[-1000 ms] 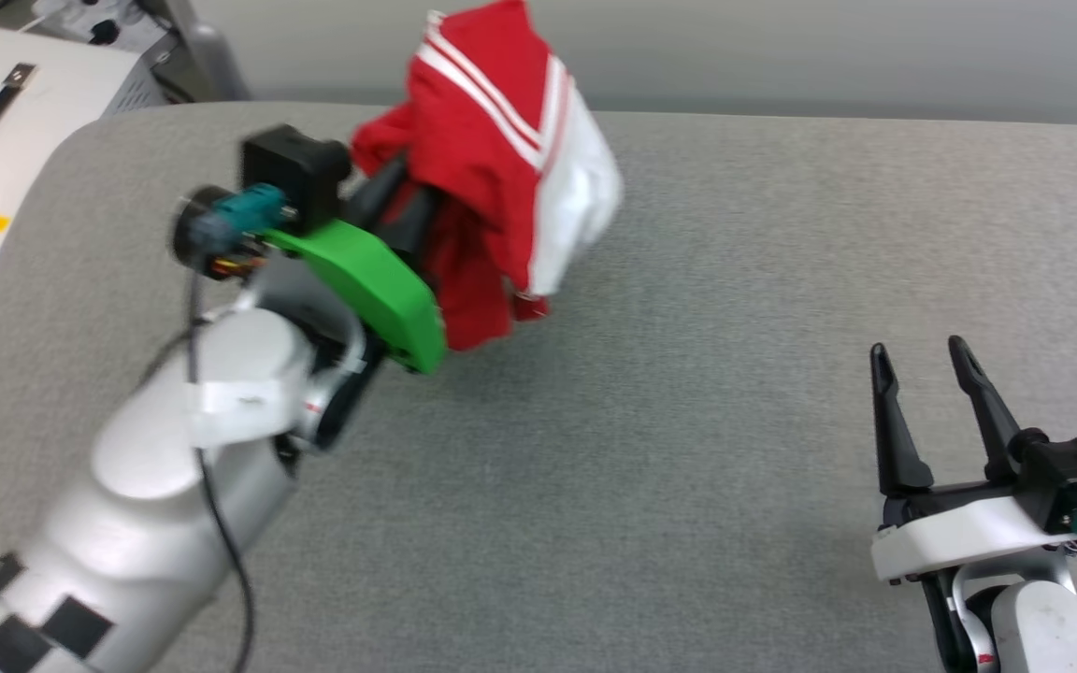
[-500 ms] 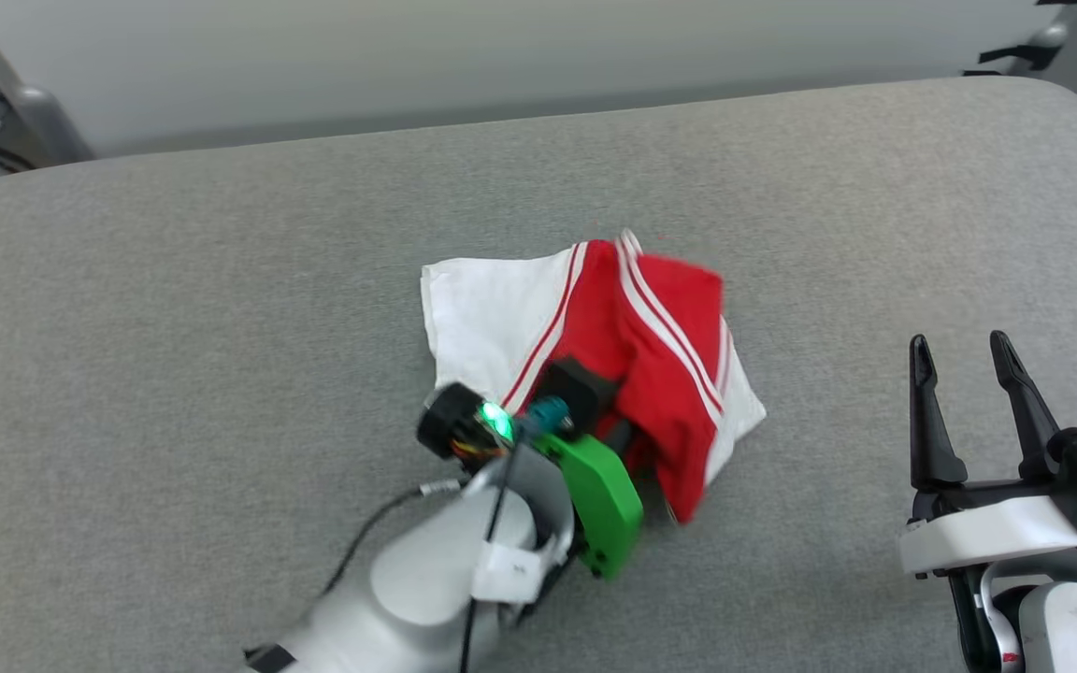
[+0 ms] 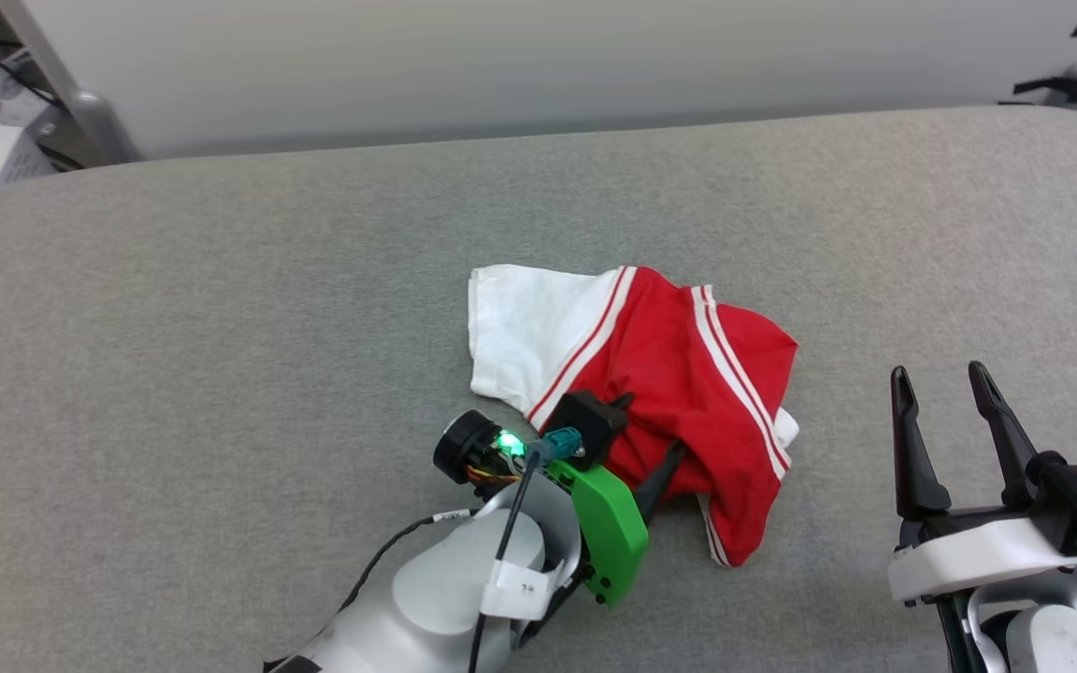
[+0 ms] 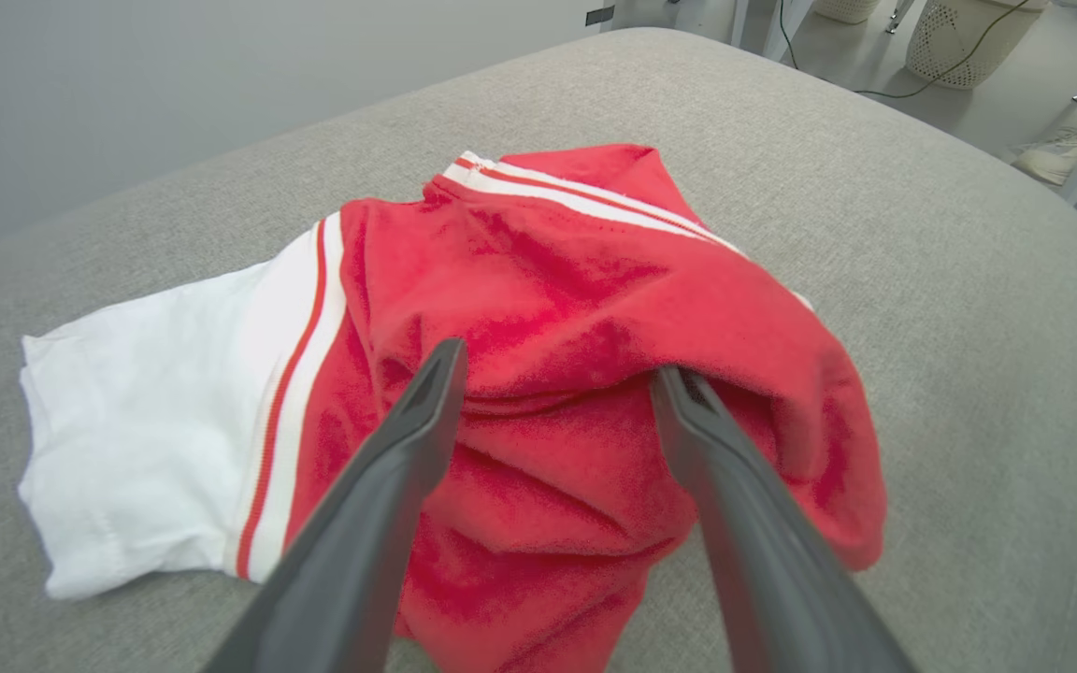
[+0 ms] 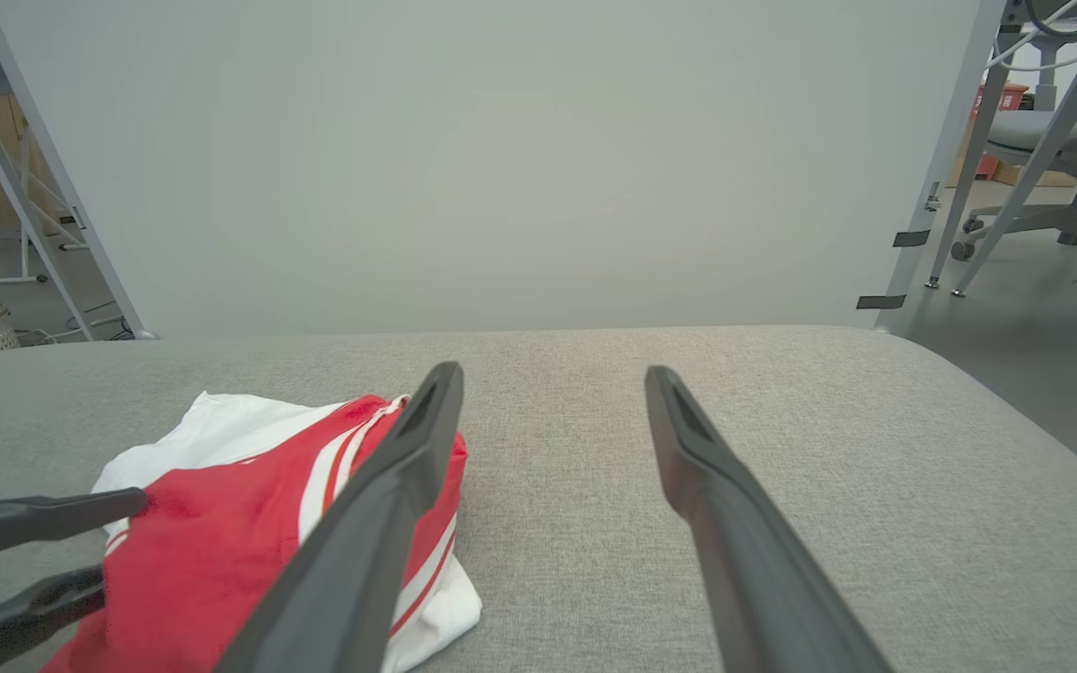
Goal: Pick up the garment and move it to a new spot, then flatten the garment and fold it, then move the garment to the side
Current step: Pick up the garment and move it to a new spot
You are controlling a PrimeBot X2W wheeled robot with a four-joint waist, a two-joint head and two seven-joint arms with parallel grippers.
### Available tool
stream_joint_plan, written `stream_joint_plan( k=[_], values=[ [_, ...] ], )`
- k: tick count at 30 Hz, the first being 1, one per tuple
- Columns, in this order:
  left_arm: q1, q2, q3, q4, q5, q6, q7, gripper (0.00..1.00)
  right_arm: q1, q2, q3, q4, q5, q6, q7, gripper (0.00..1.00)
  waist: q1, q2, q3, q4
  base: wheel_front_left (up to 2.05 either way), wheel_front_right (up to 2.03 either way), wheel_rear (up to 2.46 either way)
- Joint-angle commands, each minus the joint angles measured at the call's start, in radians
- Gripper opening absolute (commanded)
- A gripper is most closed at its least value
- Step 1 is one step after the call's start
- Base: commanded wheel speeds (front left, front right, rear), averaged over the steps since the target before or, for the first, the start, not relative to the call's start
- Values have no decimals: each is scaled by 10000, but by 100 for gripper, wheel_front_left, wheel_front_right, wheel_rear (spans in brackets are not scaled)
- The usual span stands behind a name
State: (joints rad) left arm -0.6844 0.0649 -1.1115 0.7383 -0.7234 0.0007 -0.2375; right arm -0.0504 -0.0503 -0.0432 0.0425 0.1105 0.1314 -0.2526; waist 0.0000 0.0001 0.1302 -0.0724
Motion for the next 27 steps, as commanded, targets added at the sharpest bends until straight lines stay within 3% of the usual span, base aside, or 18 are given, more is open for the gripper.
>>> stream_joint_plan(
  k=[1,7,12,15,19,27],
  values=[
    [-118,158,125,-46,-38,-46,-98,100,193,0,-7,46,38,-7,-91,100,0,-1,-389,471,0,0,0],
    [23,1093,783,-959,83,201,-223,100,376,0,-110,53,36,-7,-91,100,0,-1,-729,956,0,0,0],
    [1208,2268,2758,-3211,520,1061,-238,100,570,0,-16,24,95,-7,-91,100,0,-1,-803,1189,0,0,0],
    [2291,2680,3917,-4697,970,1050,-240,100,708,0,-21,4,66,-7,-91,100,0,-1,-818,1332,0,0,0],
    [4175,2669,5584,-5983,1510,1011,-241,100,801,0,-37,-60,95,-7,-91,100,0,-1,-824,1401,0,0,0],
    [6123,1674,7600,-6626,2983,281,-242,100,931,1,10,-135,165,-7,-91,100,0,-1,-917,1459,0,0,0]
  ],
)
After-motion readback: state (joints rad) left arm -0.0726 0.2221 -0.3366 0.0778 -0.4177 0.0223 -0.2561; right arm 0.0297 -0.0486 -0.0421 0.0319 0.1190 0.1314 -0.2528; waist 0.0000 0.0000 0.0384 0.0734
